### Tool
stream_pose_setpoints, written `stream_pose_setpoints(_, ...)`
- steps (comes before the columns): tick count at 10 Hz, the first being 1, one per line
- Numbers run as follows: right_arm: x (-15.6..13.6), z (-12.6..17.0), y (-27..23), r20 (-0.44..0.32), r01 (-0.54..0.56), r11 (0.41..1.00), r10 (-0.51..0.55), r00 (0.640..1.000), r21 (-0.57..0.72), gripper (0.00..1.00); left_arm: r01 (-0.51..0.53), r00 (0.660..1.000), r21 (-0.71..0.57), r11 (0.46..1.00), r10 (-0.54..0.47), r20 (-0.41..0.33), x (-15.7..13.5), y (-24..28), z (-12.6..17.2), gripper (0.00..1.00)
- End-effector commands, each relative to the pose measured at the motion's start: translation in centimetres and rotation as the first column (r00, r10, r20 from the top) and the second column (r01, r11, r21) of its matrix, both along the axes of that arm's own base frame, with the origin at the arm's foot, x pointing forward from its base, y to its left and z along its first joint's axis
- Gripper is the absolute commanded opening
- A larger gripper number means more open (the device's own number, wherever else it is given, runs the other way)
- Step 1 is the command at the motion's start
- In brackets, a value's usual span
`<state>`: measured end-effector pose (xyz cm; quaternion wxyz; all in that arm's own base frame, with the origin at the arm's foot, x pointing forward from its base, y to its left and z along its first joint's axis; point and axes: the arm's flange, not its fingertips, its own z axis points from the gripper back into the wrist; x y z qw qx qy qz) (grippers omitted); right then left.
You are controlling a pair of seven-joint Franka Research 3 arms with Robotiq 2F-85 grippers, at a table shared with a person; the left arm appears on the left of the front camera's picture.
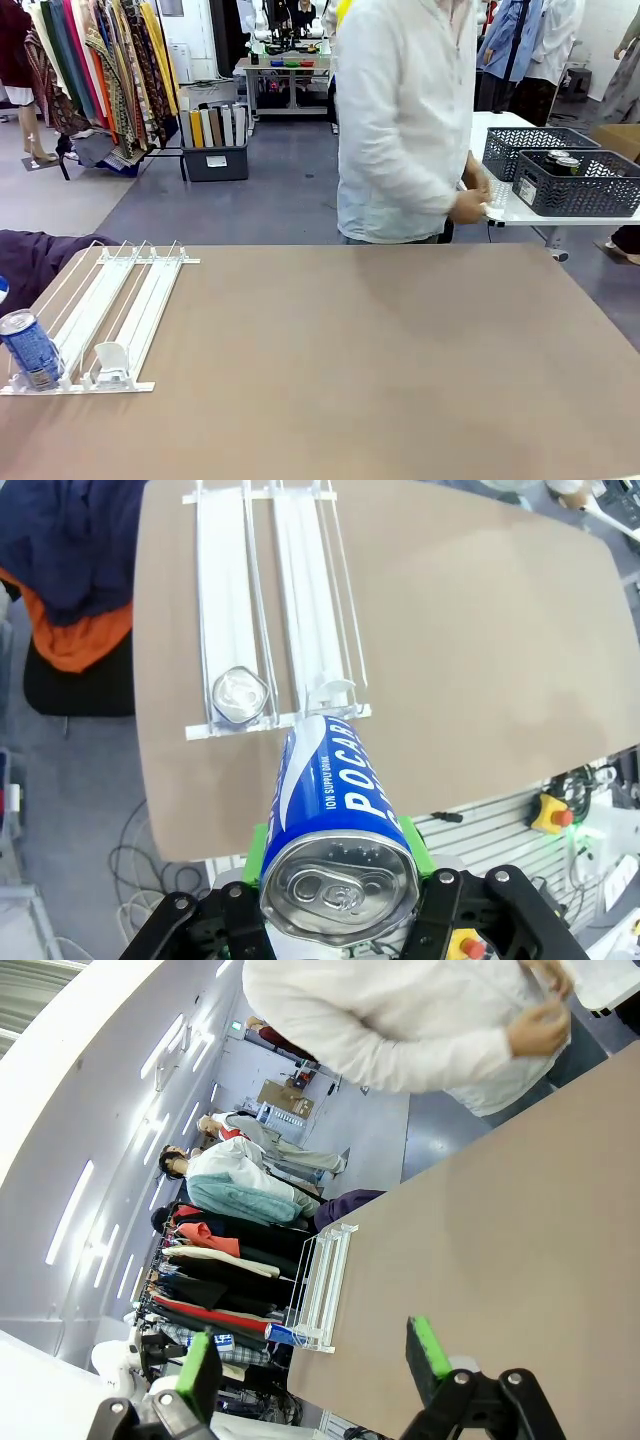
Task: Retrieve and store the cans from the dispenser.
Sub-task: Pick up one can from the Automatic Can Dispenser and place it in the middle of the table.
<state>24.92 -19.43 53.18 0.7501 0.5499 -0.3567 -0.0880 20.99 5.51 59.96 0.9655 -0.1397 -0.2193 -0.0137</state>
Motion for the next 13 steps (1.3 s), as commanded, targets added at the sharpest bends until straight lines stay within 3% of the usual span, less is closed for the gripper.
stream_pose_setpoints(1, 0.3, 0.4, 0.0, 0.034, 0.006, 1.000, -0.006, 0.999, 0.013, 1.00, 0.001, 1.000, -0.001, 1.000, -0.001, 0.001, 0.0, 0.0, 0.0, 0.00)
stream_pose_setpoints(3, 0.3, 0.4, 0.0, 0.034, 0.006, 1.000, -0.006, 0.999, 0.013, 1.00, 0.106, 0.988, -0.107, 0.989, -0.092, 0.124, 3.4, -4.5, -0.1, 0.00)
stream_pose_setpoints(5, 0.3, 0.4, 0.0, 0.034, 0.006, 1.000, -0.006, 0.999, 0.013, 1.00, 0.249, 0.958, -0.100, 0.963, -0.231, 0.168, 9.2, -13.1, 0.5, 0.00)
stream_pose_setpoints(6, 0.3, 0.4, 0.0, 0.034, 0.006, 1.000, -0.006, 0.999, 0.013, 1.00, 0.256, 0.961, -0.035, 0.966, -0.251, 0.113, 12.8, -17.8, -0.4, 0.00)
stream_pose_setpoints(8, 0.3, 0.4, 0.0, 0.034, 0.006, 1.000, -0.006, 0.999, 0.013, 1.00, 0.401, 0.916, -0.038, 0.915, -0.401, 0.013, 19.1, -28.0, -3.8, 0.00)
stream_pose_setpoints(9, 0.3, 0.4, 0.0, 0.034, 0.006, 1.000, -0.006, 0.999, 0.013, 1.00, 0.424, 0.903, 0.008, 0.906, -0.423, -0.071, 21.0, -32.3, -5.9, 0.00)
stream_pose_setpoints(11, 0.3, 0.4, 0.0, 0.034, 0.006, 1.000, -0.006, 0.999, 0.013, 1.00, 0.434, 0.887, 0.063, 0.899, -0.414, -0.203, 23.8, -39.6, -10.0, 0.00)
stream_pose_setpoints(13, 0.3, 0.4, 0.0, 0.034, 0.006, 1.000, -0.006, 0.999, 0.013, 1.00, 0.395, 0.880, 0.114, 0.911, -0.341, -0.330, 26.2, -44.7, -14.2, 0.00)
